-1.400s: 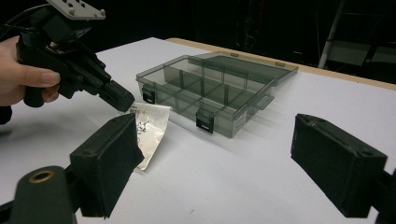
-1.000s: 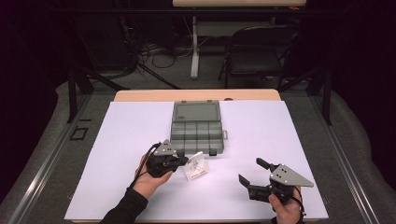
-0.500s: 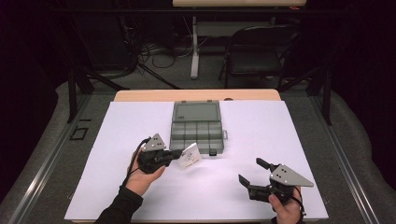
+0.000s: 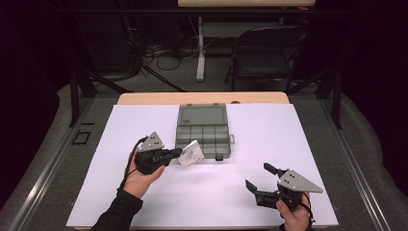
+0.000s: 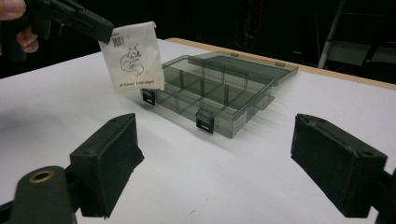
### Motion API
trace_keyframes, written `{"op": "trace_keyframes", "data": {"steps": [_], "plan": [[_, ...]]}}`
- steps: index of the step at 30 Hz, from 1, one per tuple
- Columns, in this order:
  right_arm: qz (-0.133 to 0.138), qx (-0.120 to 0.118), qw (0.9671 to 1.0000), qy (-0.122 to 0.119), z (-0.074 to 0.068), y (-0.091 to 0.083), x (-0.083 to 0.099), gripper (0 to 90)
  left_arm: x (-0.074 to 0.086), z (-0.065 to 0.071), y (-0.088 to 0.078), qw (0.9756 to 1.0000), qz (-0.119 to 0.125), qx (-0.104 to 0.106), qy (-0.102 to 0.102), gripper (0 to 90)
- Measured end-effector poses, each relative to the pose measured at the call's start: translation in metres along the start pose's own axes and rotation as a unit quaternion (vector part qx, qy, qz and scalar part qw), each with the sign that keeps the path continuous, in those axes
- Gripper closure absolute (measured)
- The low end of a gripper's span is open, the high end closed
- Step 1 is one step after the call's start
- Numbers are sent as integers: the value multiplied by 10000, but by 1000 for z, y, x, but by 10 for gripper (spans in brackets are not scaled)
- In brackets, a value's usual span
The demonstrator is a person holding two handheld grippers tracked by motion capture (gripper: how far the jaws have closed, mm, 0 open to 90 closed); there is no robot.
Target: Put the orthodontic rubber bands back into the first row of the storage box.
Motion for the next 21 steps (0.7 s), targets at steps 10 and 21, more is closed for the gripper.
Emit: {"op": "trace_keyframes", "data": {"steps": [10,21], "plan": [[-28,-1,10000,1,1,-1,1,145,-40,-14,-7,9995,41,-174,266,890],[7,9,10000,28,2,0,0,145,-63,-39,5,9999,14,-155,51,890]]}}
Point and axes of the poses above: each handheld gripper's, and its own axes: y roughly forward along the jaws, x roughly out of its underside, z roughly to its right, the point moved 9 cm from there along y, roughly forward along the jaws, and after that the axes turned 2 degrees about z, right-handed, at the moved point
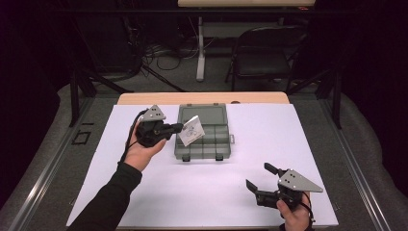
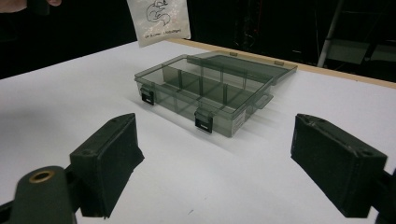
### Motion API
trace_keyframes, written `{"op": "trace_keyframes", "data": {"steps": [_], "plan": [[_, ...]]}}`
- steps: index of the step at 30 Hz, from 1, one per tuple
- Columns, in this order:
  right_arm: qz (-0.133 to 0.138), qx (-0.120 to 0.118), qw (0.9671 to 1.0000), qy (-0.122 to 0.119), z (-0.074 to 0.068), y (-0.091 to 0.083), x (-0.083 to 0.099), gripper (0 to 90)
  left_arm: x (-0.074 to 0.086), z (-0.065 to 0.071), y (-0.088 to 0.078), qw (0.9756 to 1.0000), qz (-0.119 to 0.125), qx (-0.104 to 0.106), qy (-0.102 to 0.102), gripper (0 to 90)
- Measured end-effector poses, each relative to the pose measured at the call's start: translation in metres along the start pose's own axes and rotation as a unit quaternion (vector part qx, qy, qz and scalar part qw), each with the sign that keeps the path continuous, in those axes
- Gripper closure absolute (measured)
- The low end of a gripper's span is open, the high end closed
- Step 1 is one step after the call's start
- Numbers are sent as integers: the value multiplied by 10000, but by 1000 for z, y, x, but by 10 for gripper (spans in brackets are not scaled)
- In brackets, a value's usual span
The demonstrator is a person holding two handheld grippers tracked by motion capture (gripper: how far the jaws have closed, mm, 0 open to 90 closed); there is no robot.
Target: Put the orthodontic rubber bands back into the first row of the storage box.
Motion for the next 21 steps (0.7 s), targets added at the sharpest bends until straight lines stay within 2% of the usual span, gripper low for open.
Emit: {"op": "trace_keyframes", "data": {"steps": [6,7,8,11,14,15,21], "plan": [[3,2,10000,-5,0,0,0,146,-4,-12,6,9999,-67,-79,-5,889],[-98,28,9999,-17,0,-1,1,145,-5,-17,9,9999,-129,-104,9,890],[104,32,9999,14,0,2,-1,145,-6,-19,11,9999,-129,-109,-18,890],[-98,-9,9999,-20,0,-1,1,145,-7,-27,16,9997,-201,-142,24,889],[-1,3,10000,4,0,0,0,145,-7,-33,21,9994,-279,-194,-9,890],[21,6,10000,10,0,0,0,146,-8,-36,24,9993,-304,-196,-59,890],[-24,-7,10000,13,0,0,1,145,-19,-42,34,9994,-328,-143,-25,889]]}}
Point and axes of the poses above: each handheld gripper's, and its own axes: y roughly forward along the jaws, x roughly out of its underside, z roughly to its right, the point moved 9 cm from there along y, roughly forward along the jaws, and after that the axes turned 2 degrees about z, right-handed, at the moved point
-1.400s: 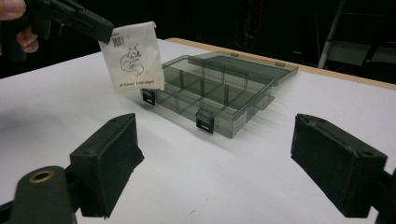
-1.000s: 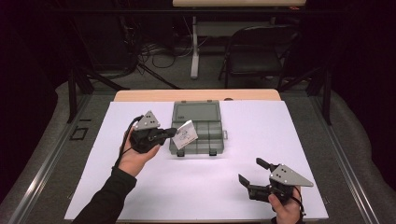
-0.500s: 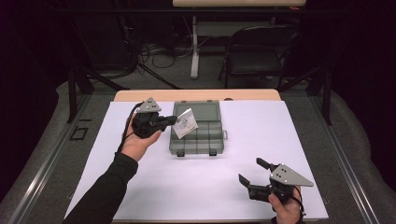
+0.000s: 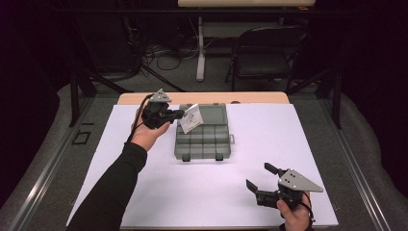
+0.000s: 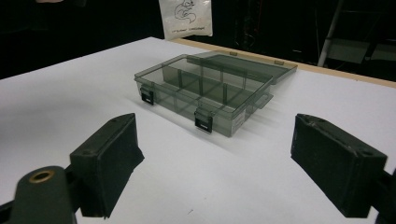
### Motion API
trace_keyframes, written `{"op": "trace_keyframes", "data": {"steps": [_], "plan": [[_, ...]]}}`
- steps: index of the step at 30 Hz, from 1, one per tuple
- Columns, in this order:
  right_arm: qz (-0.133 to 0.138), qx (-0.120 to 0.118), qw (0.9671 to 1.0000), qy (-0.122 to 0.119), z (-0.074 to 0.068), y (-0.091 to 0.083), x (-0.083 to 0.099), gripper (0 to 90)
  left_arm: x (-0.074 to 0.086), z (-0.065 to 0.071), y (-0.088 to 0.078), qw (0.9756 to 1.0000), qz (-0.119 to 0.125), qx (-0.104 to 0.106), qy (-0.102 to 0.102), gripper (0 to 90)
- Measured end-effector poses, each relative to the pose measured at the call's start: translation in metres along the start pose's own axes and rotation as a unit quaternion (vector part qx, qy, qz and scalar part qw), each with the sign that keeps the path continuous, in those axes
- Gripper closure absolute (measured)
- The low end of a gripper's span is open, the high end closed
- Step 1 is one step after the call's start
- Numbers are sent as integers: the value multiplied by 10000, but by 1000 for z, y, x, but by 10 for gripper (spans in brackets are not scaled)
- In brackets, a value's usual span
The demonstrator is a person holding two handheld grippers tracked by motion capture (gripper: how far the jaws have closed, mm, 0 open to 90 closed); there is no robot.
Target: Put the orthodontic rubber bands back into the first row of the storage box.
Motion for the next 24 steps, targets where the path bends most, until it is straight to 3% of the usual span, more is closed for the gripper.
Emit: {"op": "trace_keyframes", "data": {"steps": [3,10,24], "plan": [[-11,11,10000,-12,0,0,0,145,-7,-1,6,9999,36,72,-64,889],[14,-2,10000,0,0,0,0,145,-13,-8,16,10000,-23,24,-39,889],[23,-10,10000,14,0,0,0,145,-7,-14,32,9998,-165,-38,-58,889]]}}
Point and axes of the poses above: each handheld gripper's, and its own axes: y roughly forward along the jaws, x roughly out of its underside, z roughly to its right, the point moved 9 cm from there along y, roughly forward along the jaws, and after that the axes turned 2 degrees about z, right-handed, at the moved point
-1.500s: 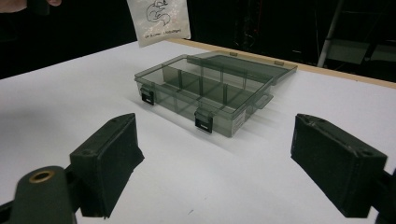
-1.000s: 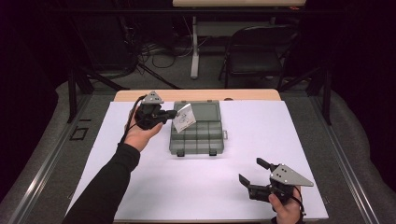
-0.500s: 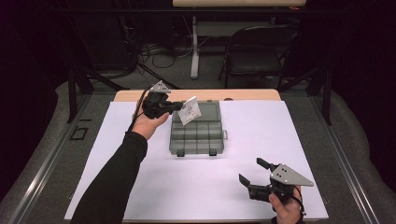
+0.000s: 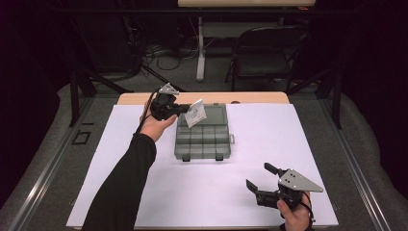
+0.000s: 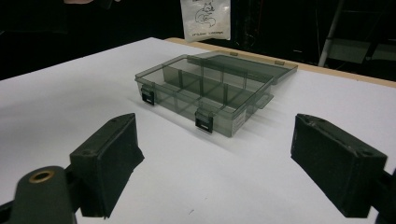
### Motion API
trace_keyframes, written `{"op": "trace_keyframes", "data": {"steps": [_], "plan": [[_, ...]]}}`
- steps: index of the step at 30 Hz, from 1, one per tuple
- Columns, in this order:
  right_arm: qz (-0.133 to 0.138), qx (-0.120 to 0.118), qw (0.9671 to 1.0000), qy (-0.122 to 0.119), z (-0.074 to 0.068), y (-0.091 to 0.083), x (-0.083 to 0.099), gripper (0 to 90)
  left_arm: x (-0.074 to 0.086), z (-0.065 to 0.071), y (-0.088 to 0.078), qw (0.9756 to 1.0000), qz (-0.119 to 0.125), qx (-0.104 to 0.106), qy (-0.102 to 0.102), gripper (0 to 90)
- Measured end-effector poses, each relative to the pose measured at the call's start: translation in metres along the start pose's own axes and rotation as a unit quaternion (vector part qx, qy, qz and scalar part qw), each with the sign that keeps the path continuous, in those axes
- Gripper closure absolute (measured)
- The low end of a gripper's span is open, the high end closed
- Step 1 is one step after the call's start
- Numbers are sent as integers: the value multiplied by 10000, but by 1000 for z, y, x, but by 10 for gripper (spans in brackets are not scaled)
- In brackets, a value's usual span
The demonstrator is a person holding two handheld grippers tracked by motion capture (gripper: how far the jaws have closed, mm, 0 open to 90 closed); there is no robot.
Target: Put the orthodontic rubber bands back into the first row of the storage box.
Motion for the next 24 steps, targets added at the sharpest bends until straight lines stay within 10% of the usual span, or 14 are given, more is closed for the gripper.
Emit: {"op": "trace_keyframes", "data": {"steps": [24], "plan": [[38,-18,10000,90,0,1,0,145,23,8,45,9987,-470,45,167,889]]}}
Point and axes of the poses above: each handheld gripper's, and its own axes: y roughly forward along the jaws, x roughly out of its underside, z roughly to its right, the point moved 9 cm from there along y, roughly forward along the jaws, and after that the axes turned 2 degrees about z, right-handed, at the moved point
